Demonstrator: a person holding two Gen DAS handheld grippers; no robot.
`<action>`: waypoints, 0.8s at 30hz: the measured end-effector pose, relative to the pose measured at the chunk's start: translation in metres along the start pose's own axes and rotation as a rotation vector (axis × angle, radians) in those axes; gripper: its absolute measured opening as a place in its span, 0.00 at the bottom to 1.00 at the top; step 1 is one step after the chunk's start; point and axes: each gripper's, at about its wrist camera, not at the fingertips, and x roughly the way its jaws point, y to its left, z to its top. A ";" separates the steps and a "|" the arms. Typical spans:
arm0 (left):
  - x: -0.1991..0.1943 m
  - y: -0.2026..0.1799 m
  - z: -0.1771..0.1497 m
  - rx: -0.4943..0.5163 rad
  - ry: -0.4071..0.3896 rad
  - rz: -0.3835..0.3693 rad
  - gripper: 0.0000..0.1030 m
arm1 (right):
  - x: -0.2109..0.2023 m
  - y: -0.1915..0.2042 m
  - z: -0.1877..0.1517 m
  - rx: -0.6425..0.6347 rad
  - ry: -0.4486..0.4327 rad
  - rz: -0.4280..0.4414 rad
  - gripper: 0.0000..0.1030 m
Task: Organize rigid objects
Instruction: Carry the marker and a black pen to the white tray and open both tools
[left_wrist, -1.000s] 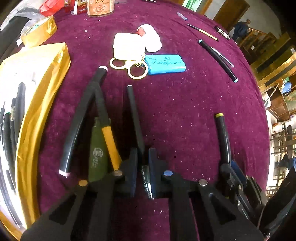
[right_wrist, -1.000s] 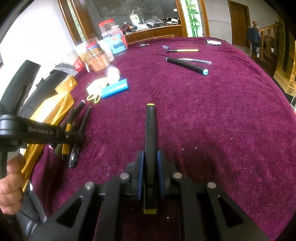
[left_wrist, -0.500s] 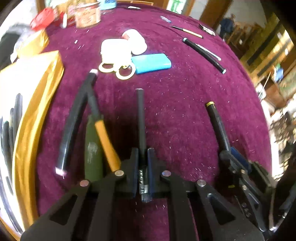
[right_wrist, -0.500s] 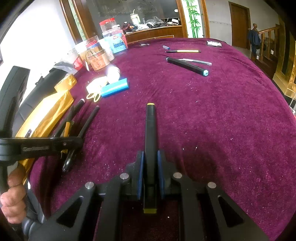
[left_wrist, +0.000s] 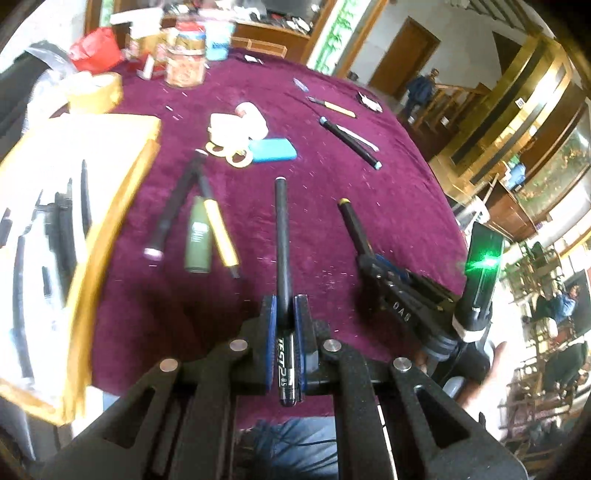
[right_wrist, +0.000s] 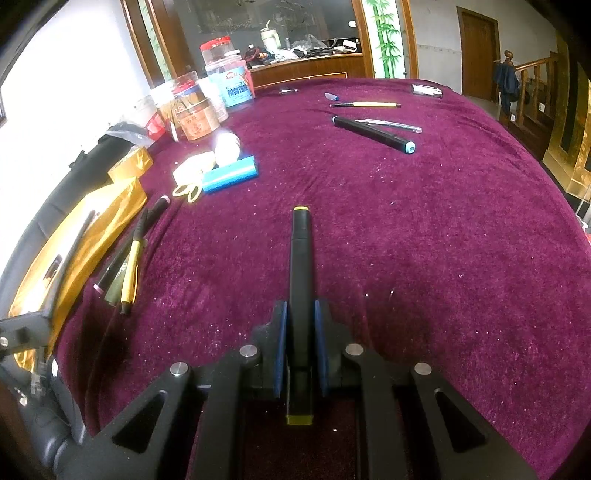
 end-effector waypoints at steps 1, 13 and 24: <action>-0.007 0.003 -0.001 -0.005 -0.022 0.023 0.07 | -0.002 0.000 0.000 0.010 -0.012 0.005 0.12; -0.076 0.100 -0.006 -0.212 -0.149 0.078 0.07 | -0.032 0.118 0.000 -0.018 -0.024 0.428 0.12; -0.060 0.182 -0.006 -0.406 -0.114 0.101 0.07 | -0.018 0.192 0.004 -0.135 0.029 0.506 0.13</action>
